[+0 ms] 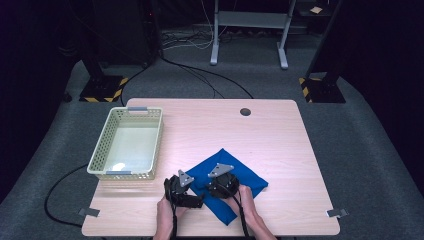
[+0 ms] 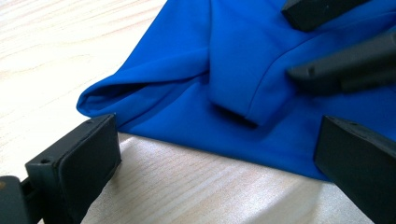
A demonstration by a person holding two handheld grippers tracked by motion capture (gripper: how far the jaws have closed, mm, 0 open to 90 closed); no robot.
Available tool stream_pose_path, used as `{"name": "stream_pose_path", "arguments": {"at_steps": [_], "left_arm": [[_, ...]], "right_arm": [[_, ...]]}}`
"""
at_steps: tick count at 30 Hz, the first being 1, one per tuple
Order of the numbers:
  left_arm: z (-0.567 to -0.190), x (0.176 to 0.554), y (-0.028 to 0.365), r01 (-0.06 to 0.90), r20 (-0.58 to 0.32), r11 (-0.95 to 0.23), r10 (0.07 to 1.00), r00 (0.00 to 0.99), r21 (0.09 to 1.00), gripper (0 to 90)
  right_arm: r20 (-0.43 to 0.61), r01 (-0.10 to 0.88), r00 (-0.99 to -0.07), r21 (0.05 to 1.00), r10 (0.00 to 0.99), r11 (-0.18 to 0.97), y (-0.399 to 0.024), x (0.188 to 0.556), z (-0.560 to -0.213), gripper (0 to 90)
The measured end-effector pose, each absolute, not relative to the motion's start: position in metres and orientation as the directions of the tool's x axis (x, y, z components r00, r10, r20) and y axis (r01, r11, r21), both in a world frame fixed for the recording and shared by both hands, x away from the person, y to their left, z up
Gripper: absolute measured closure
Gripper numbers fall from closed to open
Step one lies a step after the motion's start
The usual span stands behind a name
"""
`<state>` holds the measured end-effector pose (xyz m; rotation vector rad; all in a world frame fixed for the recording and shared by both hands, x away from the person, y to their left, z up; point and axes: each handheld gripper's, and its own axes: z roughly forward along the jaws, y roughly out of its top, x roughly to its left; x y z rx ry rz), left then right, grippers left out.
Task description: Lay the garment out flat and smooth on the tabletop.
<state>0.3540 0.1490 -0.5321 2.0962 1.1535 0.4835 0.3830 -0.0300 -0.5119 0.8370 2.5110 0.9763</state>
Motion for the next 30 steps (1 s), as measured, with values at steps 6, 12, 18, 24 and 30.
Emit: {"name": "stream_pose_path", "arguments": {"at_steps": [6,12,18,24,30], "left_arm": [[-0.532,0.354,0.149,0.590,-0.007,-0.369,0.845,0.535,0.718,0.1],[-0.532,0.355,0.147,0.593,-0.006,-0.364,0.848,0.529,0.718,0.1],[-0.532,0.355,0.147,0.593,-0.007,-0.364,0.848,0.529,0.719,0.3],[-0.532,0.355,0.147,0.592,-0.007,-0.364,0.848,0.530,0.719,0.3],[-0.532,0.355,0.147,0.593,-0.007,-0.364,0.848,0.529,0.718,0.3]], "right_arm": [[-0.023,0.424,-0.778,0.717,0.627,0.553,-0.039,0.383,-0.511,79.9],[0.033,0.437,-0.771,0.753,0.636,0.491,-0.048,0.381,-0.508,86.3],[0.044,0.431,-0.763,0.778,0.645,0.457,-0.054,0.380,-0.502,86.9],[0.051,0.419,-0.750,0.808,0.659,0.414,-0.065,0.382,-0.490,87.1],[0.073,0.426,-0.740,0.820,0.669,0.382,-0.074,0.386,-0.483,87.4]]}}
